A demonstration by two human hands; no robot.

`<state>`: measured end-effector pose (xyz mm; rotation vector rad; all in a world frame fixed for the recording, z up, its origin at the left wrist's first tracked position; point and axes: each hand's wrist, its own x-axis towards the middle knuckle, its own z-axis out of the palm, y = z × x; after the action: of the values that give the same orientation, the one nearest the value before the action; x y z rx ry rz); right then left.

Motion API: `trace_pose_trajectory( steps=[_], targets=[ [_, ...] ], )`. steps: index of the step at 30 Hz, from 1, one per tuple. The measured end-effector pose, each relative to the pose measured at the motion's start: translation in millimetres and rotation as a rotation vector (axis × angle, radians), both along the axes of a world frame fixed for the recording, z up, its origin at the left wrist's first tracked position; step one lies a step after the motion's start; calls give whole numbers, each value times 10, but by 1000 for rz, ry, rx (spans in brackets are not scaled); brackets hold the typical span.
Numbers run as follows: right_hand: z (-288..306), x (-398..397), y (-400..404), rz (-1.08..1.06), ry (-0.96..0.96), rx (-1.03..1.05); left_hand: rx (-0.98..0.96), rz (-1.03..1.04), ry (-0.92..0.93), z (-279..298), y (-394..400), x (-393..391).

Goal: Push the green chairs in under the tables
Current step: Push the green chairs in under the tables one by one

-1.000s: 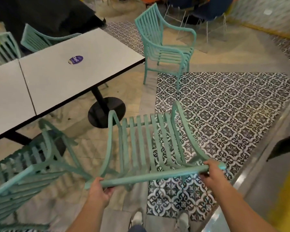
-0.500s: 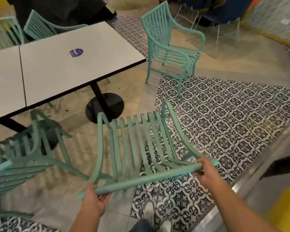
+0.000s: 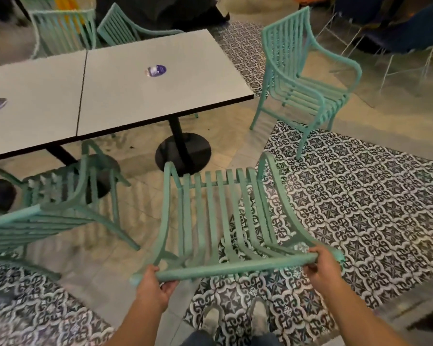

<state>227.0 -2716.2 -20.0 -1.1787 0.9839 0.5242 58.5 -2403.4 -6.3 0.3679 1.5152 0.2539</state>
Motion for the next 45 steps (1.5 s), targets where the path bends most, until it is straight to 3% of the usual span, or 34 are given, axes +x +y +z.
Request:
trace_pose_trajectory(
  steps=[10, 20, 23, 26, 28, 31, 34, 38, 45],
  targets=[
    [53, 552, -274, 123, 3, 43, 44, 83, -1, -16, -497, 195],
    [84, 881, -132, 270, -14, 2, 30, 110, -11, -121, -456, 168],
    [143, 848, -73, 308, -92, -84, 114, 45, 80, -150, -304, 5],
    [344, 746, -97, 407, -371, -448, 512, -330, 460, -186, -156, -257],
    [406, 718, -227, 688, -658, -745, 934, -730, 621, -115, -134, -358],
    [119, 756, -509, 1465, -996, -1143, 1534, -1346, 540, -96, -175, -332],
    [-65, 824, -544, 1746, -1038, -1206, 1637, -1747, 424, -256, -205, -194],
    [-70, 909, -462, 1757, -1219, -1280, 1761, -1838, 385, -346, -241, -123],
    [-43, 1013, -231, 1808, -1168, -1269, 1866, -1773, 348, -349, -7, -91]
  ],
)
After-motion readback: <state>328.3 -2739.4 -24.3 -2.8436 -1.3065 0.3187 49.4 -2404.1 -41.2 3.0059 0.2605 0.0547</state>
